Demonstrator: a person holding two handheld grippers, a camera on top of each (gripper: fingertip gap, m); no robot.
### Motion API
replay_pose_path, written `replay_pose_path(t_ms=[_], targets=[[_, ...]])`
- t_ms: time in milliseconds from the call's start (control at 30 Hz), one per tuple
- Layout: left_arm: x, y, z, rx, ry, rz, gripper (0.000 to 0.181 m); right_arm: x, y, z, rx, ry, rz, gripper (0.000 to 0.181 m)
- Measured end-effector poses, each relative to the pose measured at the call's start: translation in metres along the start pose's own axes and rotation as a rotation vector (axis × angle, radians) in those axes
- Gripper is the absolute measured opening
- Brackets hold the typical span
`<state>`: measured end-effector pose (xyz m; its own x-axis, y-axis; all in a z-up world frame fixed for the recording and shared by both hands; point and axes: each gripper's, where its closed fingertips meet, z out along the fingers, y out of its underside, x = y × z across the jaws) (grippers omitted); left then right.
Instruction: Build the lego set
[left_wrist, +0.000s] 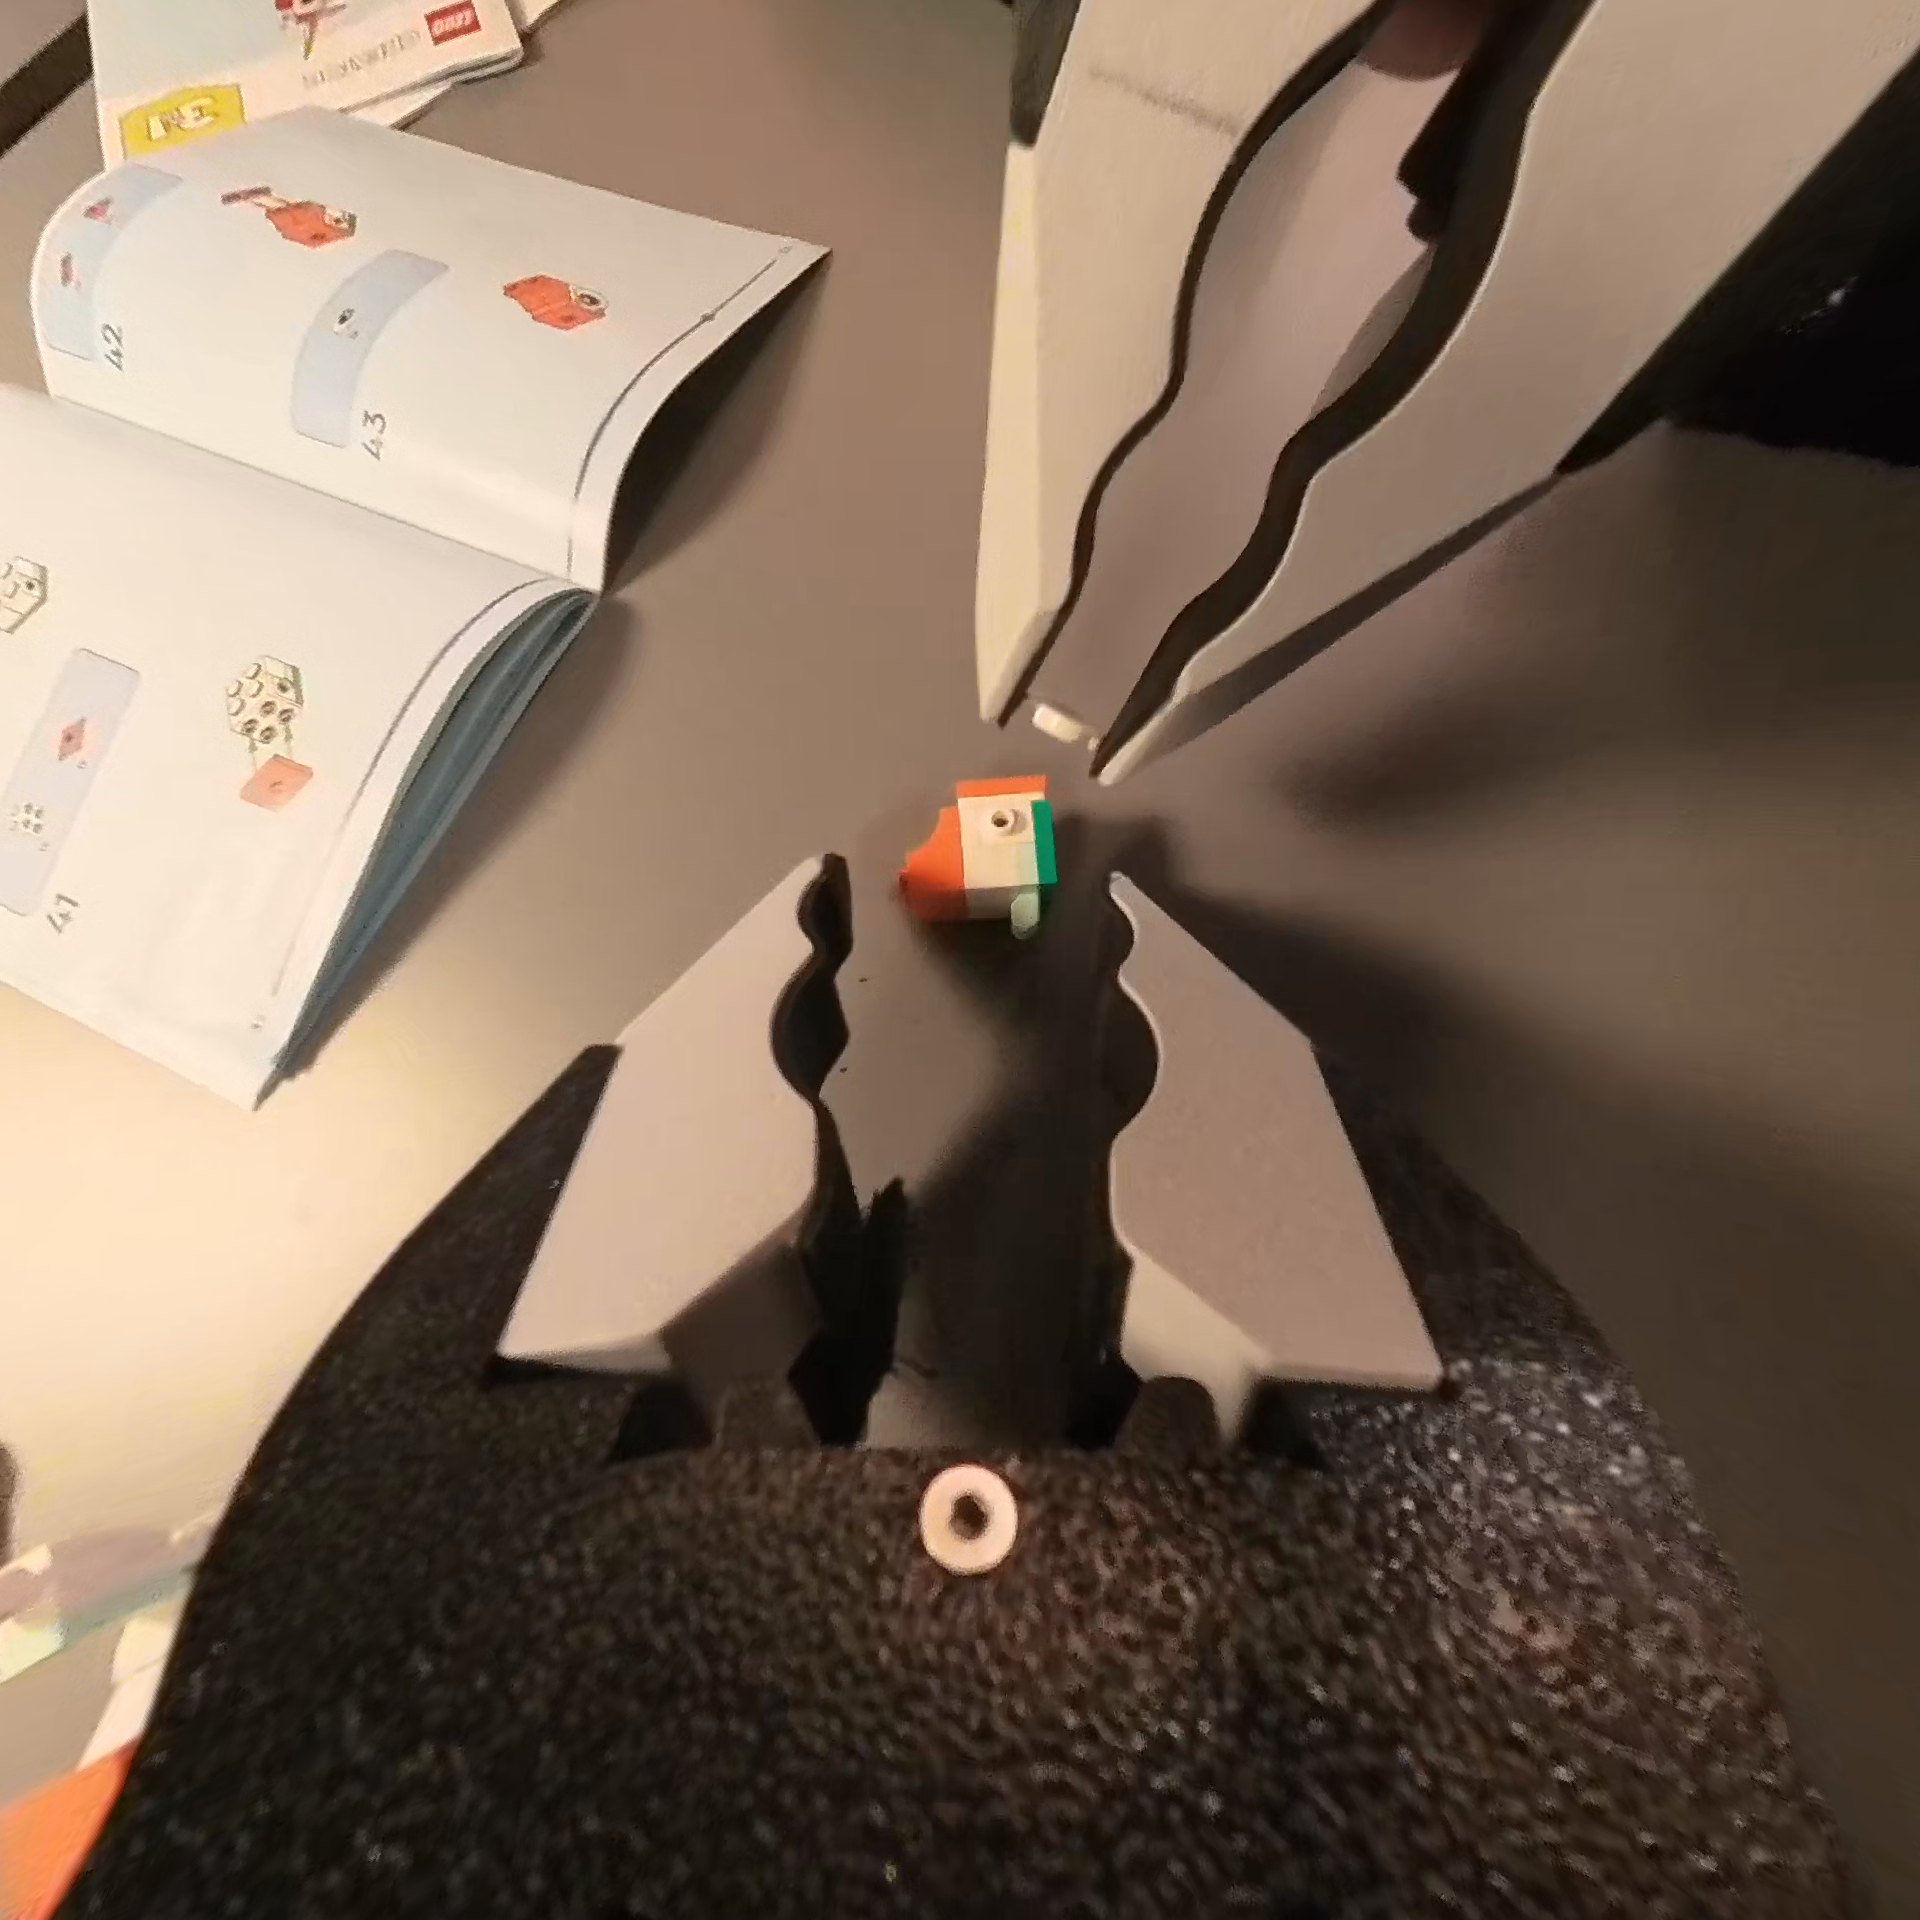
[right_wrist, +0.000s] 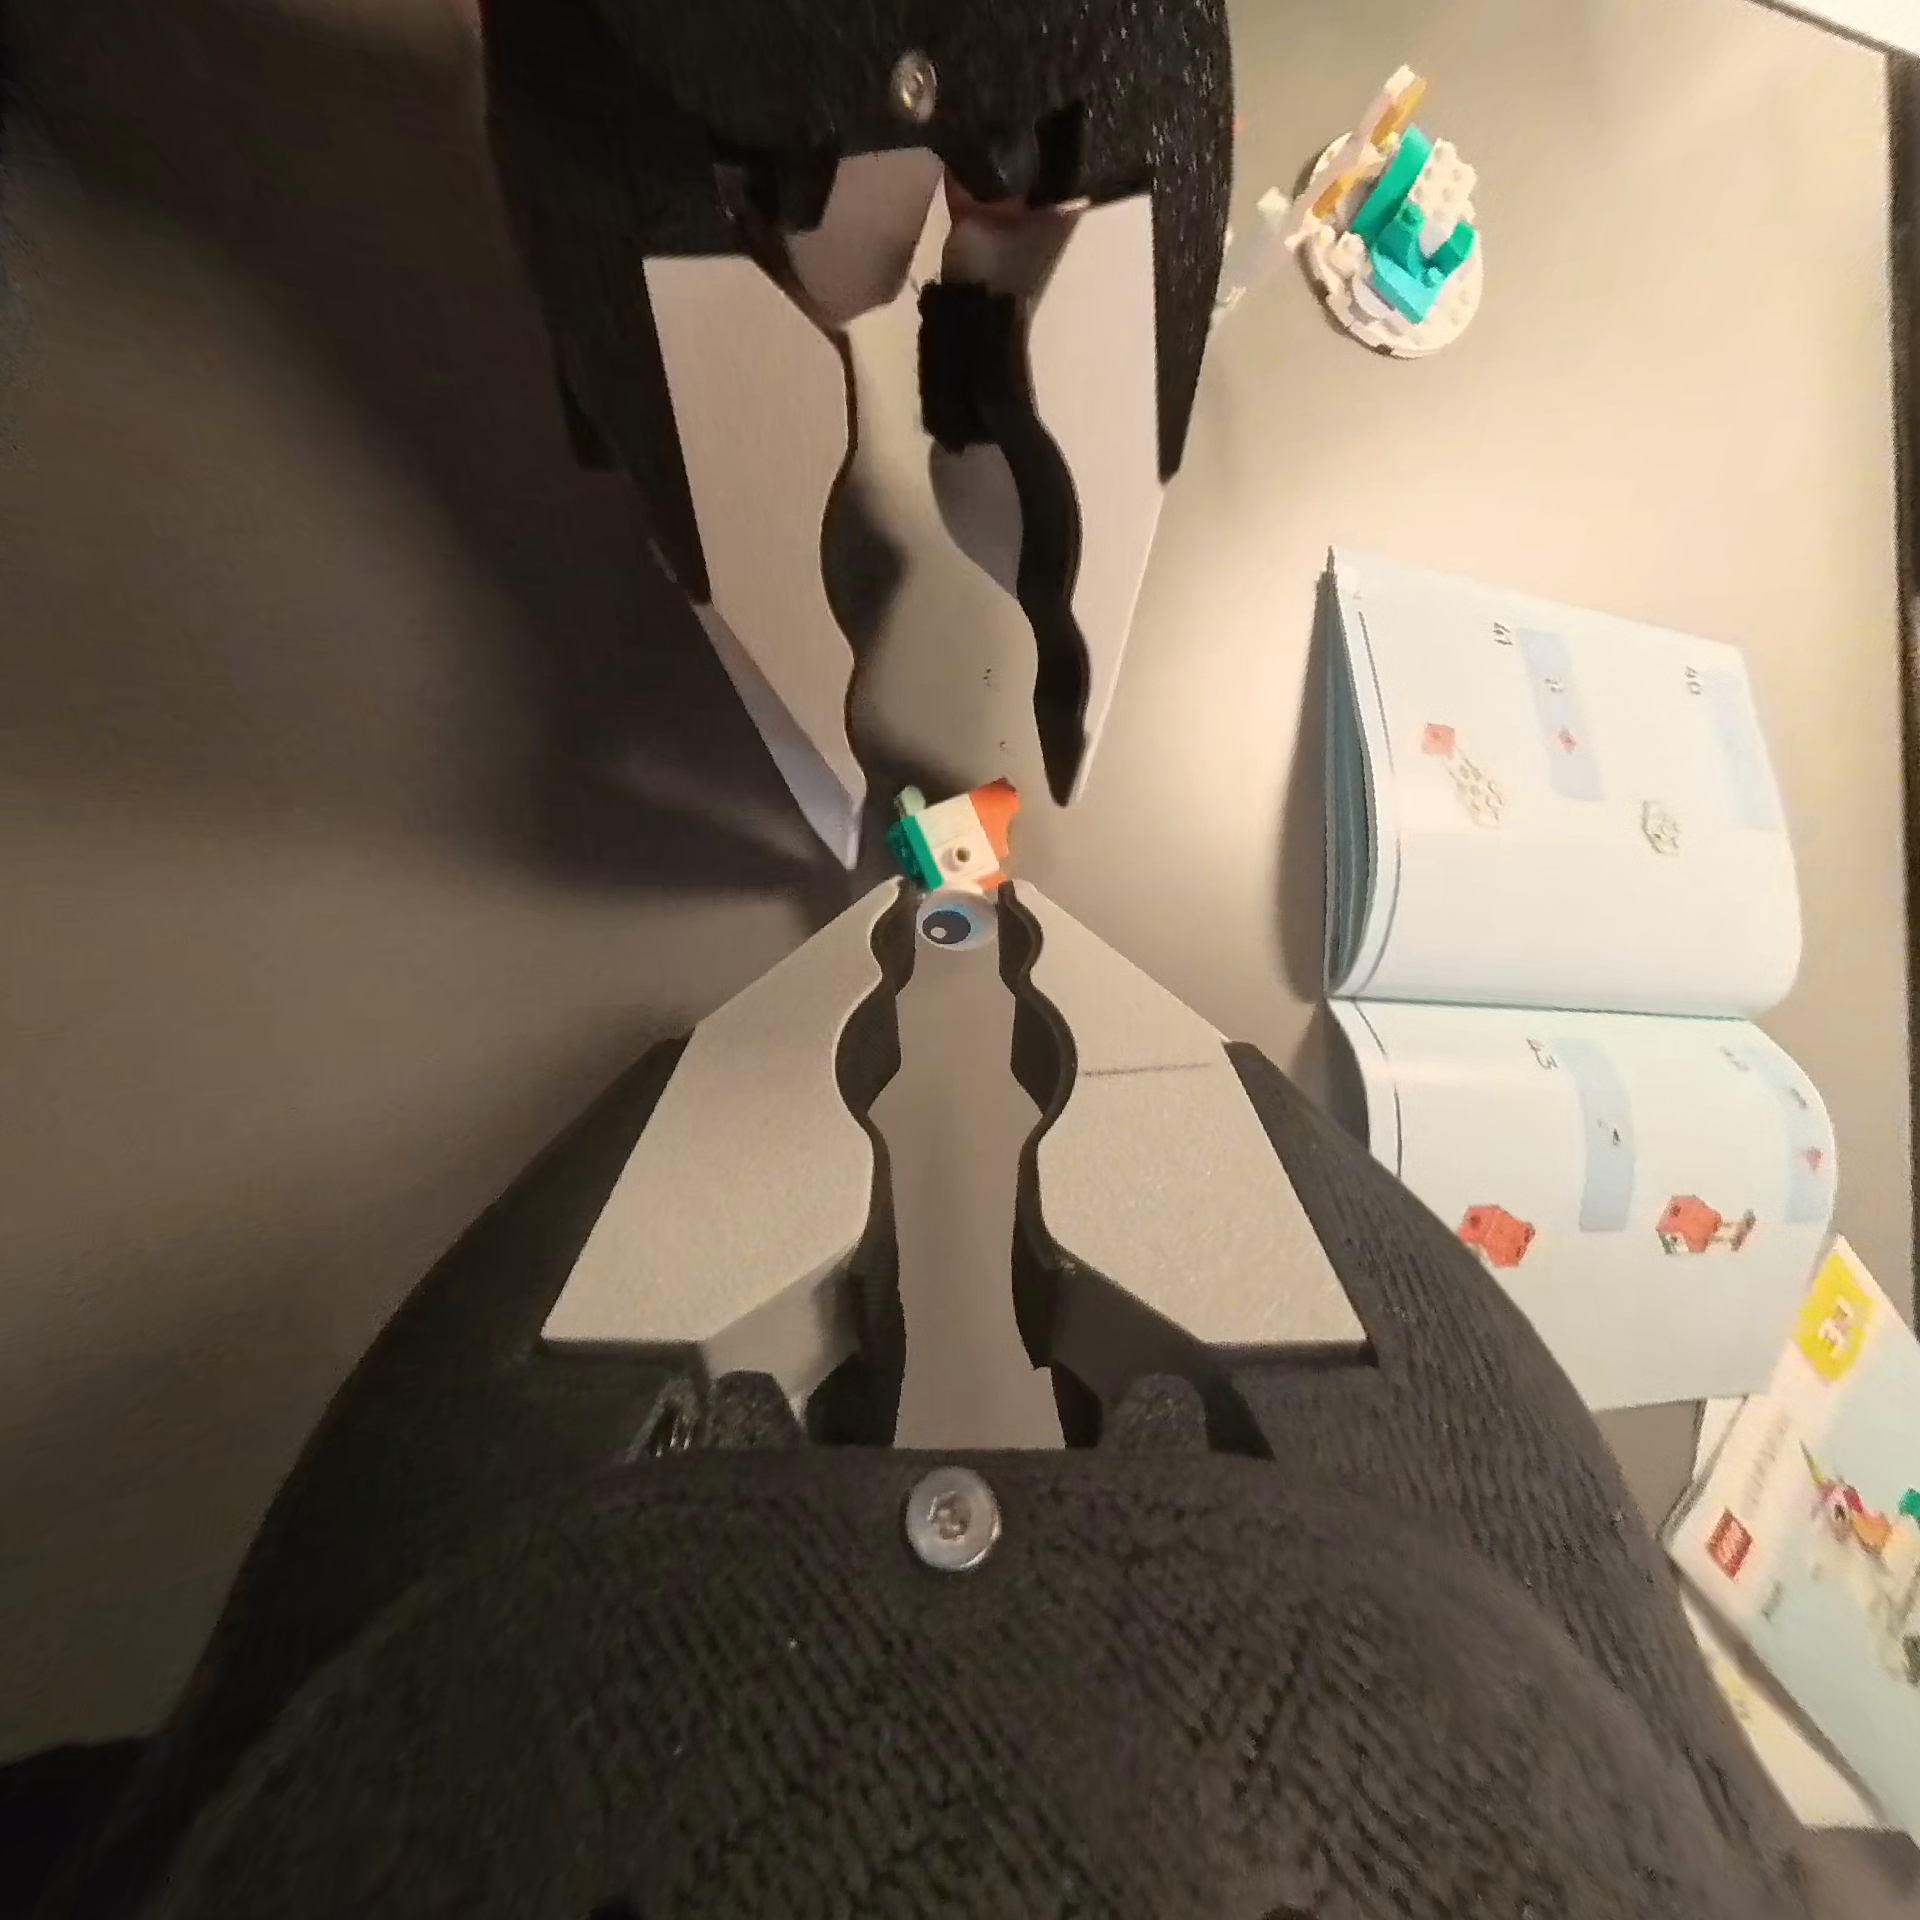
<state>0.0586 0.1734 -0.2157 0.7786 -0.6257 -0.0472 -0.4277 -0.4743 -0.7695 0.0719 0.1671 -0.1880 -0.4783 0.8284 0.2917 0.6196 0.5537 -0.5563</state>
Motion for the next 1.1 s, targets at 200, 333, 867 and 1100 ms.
replay_pose_path(t_ms=[200, 333, 867, 1100], targets=[[-0.004, 0.001, 0.003, 0.006, -0.038, 0.041, 0.026, 0.001, -0.004, 0.007, -0.042, -0.054, -0.035, 0.014], [-0.002, -0.001, 0.003, 0.021, -0.019, 0.081, 0.026, 0.002, -0.003, 0.01, -0.098, -0.081, -0.058, 0.014], [0.0, 0.0, 0.003, 0.014, 0.029, 0.062, 0.026, 0.0, 0.0, 0.018, -0.23, -0.166, -0.099, 0.014], [0.0, 0.0, 0.003, 0.014, 0.033, 0.052, 0.026, 0.001, -0.001, 0.019, -0.246, -0.171, -0.105, 0.016]])
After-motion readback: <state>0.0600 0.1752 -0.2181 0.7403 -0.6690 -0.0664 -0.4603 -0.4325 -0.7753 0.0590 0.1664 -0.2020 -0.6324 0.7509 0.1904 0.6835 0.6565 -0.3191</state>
